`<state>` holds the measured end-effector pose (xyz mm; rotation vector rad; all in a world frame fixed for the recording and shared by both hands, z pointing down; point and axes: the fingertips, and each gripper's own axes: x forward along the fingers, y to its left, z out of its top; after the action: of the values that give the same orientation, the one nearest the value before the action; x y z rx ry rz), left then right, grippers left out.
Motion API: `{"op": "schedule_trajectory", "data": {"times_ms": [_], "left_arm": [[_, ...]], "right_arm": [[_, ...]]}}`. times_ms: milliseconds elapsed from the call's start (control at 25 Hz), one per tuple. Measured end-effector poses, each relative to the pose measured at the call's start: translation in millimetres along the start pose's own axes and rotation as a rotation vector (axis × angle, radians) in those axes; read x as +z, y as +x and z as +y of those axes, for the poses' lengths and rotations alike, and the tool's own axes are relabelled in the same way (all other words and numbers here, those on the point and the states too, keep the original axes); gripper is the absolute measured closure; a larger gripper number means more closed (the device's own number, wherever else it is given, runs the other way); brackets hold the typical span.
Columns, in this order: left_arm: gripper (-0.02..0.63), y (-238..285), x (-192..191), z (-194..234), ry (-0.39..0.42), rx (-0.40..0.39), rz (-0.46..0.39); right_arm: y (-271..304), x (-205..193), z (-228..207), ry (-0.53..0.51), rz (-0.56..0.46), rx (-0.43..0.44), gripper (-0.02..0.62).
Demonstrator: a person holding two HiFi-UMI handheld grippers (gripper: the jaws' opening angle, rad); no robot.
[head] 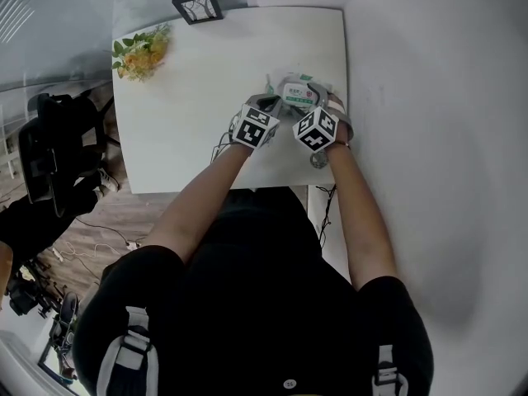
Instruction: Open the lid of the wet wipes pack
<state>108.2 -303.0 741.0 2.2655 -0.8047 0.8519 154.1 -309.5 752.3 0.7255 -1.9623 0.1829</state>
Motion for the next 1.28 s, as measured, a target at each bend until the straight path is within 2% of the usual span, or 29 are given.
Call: {"op": "schedule_trajectory", "data": {"times_ms": [320,880,1280], "left_arm": [[0.606,4.9,-13.8,1.1,-0.019,0.004,0.04],[0.606,7.4,-15.3,1.6,-0.024,0.004,0.047],[0.606,6.4,-13.7,2.7,-0.045,0.003,0.031]], "right_arm": [[-4.8,1.2,-1.4,0.009,-0.011,-0.023,0.25],[-14.1,9.4,-6.4,-0.034,-0.006,-0.039,0.25],[-24.1,15.9,-11.4,-0.023,-0.022,-0.041,0.25]]}}
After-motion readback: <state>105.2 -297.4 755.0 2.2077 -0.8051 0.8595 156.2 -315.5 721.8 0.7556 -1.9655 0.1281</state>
